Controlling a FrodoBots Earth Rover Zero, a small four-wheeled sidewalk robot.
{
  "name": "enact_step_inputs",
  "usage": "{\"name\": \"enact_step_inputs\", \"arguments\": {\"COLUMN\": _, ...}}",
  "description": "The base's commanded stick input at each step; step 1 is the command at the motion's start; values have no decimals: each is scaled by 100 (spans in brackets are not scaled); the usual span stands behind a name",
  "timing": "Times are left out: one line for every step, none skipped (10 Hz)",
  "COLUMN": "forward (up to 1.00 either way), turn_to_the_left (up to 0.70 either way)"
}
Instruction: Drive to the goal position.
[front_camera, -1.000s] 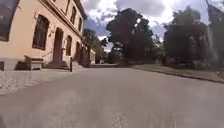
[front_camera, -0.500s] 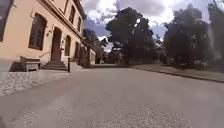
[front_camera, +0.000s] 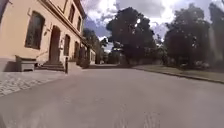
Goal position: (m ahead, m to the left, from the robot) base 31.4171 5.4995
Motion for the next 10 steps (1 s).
{"name": "enact_step_inputs", "arguments": {"forward": 85, "turn_to_the_left": 1}}
{"name": "enact_step_inputs", "arguments": {"forward": 85, "turn_to_the_left": 1}}
{"name": "enact_step_inputs", "arguments": {"forward": 85, "turn_to_the_left": 1}}
{"name": "enact_step_inputs", "arguments": {"forward": 85, "turn_to_the_left": 1}}
{"name": "enact_step_inputs", "arguments": {"forward": 85, "turn_to_the_left": 1}}
{"name": "enact_step_inputs", "arguments": {"forward": 85, "turn_to_the_left": 1}}
{"name": "enact_step_inputs", "arguments": {"forward": 85, "turn_to_the_left": 1}}
{"name": "enact_step_inputs", "arguments": {"forward": 85, "turn_to_the_left": 1}}
{"name": "enact_step_inputs", "arguments": {"forward": 85, "turn_to_the_left": 1}}
{"name": "enact_step_inputs", "arguments": {"forward": 85, "turn_to_the_left": 1}}
